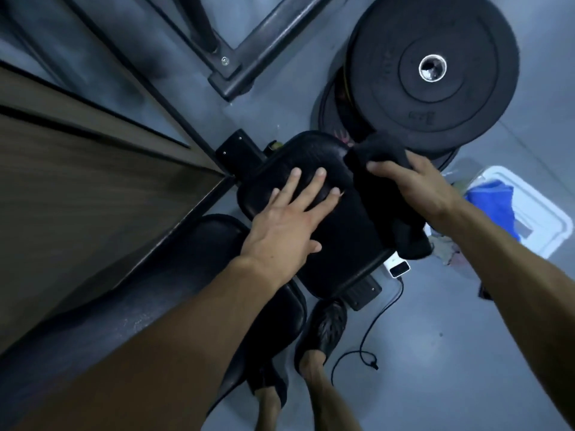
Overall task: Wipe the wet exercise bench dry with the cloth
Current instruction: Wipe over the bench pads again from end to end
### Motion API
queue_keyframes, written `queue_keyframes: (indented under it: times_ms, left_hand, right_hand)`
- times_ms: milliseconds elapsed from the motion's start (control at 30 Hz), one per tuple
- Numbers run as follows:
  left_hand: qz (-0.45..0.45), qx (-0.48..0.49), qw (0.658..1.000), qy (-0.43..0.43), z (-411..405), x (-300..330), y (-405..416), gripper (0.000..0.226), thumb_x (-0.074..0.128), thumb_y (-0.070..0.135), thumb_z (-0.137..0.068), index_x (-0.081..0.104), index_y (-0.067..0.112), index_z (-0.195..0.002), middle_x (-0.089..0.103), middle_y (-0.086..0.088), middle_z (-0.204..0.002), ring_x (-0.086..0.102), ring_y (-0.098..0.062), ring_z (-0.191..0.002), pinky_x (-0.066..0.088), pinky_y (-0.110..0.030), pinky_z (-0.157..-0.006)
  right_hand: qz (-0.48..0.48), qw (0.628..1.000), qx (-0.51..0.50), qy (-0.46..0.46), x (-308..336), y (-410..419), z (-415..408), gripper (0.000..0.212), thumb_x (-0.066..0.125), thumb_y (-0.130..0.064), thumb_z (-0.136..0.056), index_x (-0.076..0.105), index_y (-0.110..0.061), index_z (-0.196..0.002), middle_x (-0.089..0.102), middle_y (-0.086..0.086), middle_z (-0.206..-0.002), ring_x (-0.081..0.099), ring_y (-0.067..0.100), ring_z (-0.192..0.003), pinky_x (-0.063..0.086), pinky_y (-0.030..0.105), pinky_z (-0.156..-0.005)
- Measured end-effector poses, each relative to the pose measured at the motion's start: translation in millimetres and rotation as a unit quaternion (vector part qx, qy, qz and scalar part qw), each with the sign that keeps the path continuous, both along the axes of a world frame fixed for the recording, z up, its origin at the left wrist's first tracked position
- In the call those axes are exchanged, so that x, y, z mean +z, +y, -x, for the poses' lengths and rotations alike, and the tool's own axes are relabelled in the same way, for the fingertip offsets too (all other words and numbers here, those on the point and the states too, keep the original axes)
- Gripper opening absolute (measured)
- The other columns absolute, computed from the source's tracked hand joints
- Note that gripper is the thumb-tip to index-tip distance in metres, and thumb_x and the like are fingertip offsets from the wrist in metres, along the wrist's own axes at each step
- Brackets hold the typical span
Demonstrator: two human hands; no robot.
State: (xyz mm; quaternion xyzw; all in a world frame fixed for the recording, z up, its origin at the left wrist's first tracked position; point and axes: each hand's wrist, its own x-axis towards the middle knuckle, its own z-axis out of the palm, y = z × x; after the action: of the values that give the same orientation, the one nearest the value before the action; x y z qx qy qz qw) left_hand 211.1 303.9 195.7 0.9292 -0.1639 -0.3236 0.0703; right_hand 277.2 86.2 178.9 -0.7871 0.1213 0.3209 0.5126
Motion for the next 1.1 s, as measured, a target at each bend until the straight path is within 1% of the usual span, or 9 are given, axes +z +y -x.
queue_keyframes:
  times_ms: [200, 333, 433, 600, 700, 833, 900, 1000, 1100]
  left_hand:
    - [0.026, 0.004, 0.999, -0.025, 3.0, -7.8, 4.3, 0.091, 0.066, 0.037, -0.09, 0.002, 0.038, -0.156, -0.019, 0.008, -0.165, -0.018, -0.025, -0.151, 0.005, -0.041, -0.121]
    - [0.02, -0.003, 0.999, -0.028, 3.8, -13.8, 6.5, 0.089, 0.063, 0.039, -0.092, 0.001, 0.037, -0.156, -0.015, 0.005, -0.166, -0.015, -0.027, -0.152, 0.003, -0.043, -0.123]
    - [0.044, 0.023, 0.997, -0.056, 14.4, -14.3, 6.3, 0.077, 0.058, 0.034, -0.096, 0.01, 0.031, -0.156, -0.006, 0.0, -0.167, -0.006, -0.027, -0.153, 0.005, -0.044, -0.124]
    - [0.111, 0.058, 0.983, -0.131, 98.4, -13.8, 35.1, 0.061, 0.049, 0.007, -0.097, 0.029, 0.023, -0.152, 0.011, -0.004, -0.166, 0.009, -0.025, -0.153, 0.012, -0.04, -0.124]
    - [0.115, 0.074, 0.978, -0.157, 155.9, -12.8, 78.4, 0.062, 0.066, 0.008, -0.085, 0.048, 0.022, -0.143, 0.032, -0.004, -0.16, 0.03, -0.025, -0.147, 0.029, -0.043, -0.119]
    - [0.071, 0.118, 0.977, -0.161, 196.5, -6.3, 139.1, 0.053, 0.07, 0.013, -0.086, 0.055, 0.023, -0.136, 0.039, -0.002, -0.156, 0.035, -0.023, -0.145, 0.029, -0.042, -0.119]
    - [0.037, 0.132, 0.977, -0.163, 205.1, -0.5, 164.6, 0.049, 0.067, 0.02, -0.09, 0.055, 0.022, -0.137, 0.036, -0.002, -0.158, 0.033, -0.023, -0.146, 0.028, -0.043, -0.119]
    - [-0.004, 0.152, 0.979, -0.137, 214.3, 8.5, 194.6, 0.056, 0.064, 0.035, -0.091, 0.048, 0.023, -0.143, 0.027, -0.002, -0.162, 0.026, -0.023, -0.149, 0.028, -0.044, -0.119]
    - [-0.022, 0.195, 0.976, -0.091, 224.9, 12.0, 213.7, 0.073, 0.061, 0.053, -0.087, 0.035, 0.029, -0.15, 0.015, 0.0, -0.165, 0.016, -0.023, -0.151, 0.029, -0.047, -0.118]
  right_hand:
    - [0.115, 0.981, 0.153, -0.037, 17.9, 72.1, -66.4, 0.025, 0.069, -0.042, -0.084, 0.072, -0.027, -0.104, 0.072, -0.001, -0.099, 0.065, 0.018, -0.094, 0.049, 0.032, -0.082]
    - [0.227, 0.887, 0.398, -0.054, 24.0, 166.2, -82.0, 0.039, 0.067, -0.05, -0.08, 0.068, -0.028, -0.112, 0.064, 0.003, -0.108, 0.057, 0.027, -0.094, 0.042, 0.035, -0.075]
    - [0.264, 0.839, 0.474, -0.034, 26.8, 209.0, -64.8, 0.054, 0.064, -0.053, -0.081, 0.06, -0.027, -0.129, 0.058, 0.002, -0.123, 0.053, 0.029, -0.101, 0.039, 0.036, -0.074]
    - [0.241, 0.824, 0.51, -0.05, 16.2, 240.1, -28.0, 0.069, 0.065, -0.056, -0.074, 0.055, -0.034, -0.139, 0.055, 0.001, -0.128, 0.048, 0.026, -0.105, 0.044, 0.04, -0.086]
    - [0.238, 0.8, 0.549, -0.053, 13.8, 249.0, -14.3, 0.067, 0.065, -0.053, -0.077, 0.054, -0.033, -0.141, 0.053, 0.005, -0.13, 0.047, 0.027, -0.105, 0.044, 0.039, -0.084]
    - [0.268, 0.762, 0.576, -0.123, 18.5, 242.3, 6.8, 0.066, 0.052, -0.06, -0.077, 0.055, -0.029, -0.136, 0.061, 0.013, -0.129, 0.053, 0.033, -0.104, 0.041, 0.036, -0.081]
    - [0.286, 0.748, 0.566, -0.195, 15.6, 232.9, 26.0, 0.074, 0.037, -0.064, -0.072, 0.057, -0.023, -0.13, 0.066, 0.019, -0.124, 0.059, 0.039, -0.111, 0.044, 0.039, -0.09]
    - [0.261, 0.79, 0.468, -0.299, 7.3, 210.6, 69.9, 0.072, 0.041, -0.06, -0.075, 0.062, -0.011, -0.124, 0.072, 0.021, -0.102, 0.062, 0.038, -0.107, 0.037, 0.04, -0.106]
    - [0.224, 0.832, 0.373, -0.344, -6.2, 187.1, 119.1, 0.075, 0.055, -0.051, -0.077, 0.058, -0.007, -0.137, 0.073, 0.017, -0.115, 0.06, 0.034, -0.123, 0.03, 0.044, -0.12]
